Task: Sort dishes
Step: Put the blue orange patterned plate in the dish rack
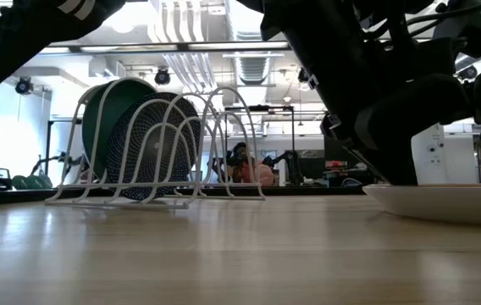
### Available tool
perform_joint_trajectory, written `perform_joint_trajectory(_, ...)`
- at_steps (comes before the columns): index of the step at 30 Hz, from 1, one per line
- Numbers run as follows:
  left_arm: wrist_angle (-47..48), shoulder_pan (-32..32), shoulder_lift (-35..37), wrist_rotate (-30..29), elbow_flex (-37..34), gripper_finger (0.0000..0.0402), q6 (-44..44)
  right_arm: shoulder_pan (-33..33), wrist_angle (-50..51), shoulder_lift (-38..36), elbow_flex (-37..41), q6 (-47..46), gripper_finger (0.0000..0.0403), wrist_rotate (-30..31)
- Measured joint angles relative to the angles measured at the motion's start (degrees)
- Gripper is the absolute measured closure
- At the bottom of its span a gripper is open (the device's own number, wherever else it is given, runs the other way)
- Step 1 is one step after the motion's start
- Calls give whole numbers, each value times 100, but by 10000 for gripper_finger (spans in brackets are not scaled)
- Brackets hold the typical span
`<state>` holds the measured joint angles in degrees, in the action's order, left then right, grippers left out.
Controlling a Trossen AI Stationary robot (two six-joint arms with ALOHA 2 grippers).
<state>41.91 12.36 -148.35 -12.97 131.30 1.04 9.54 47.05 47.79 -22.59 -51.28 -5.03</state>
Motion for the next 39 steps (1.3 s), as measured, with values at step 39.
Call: perform_joint_trajectory(39, -284, 7, 13, -105, -275, 401, 252, -6, -1010, -204, 370, -7, 184, -99)
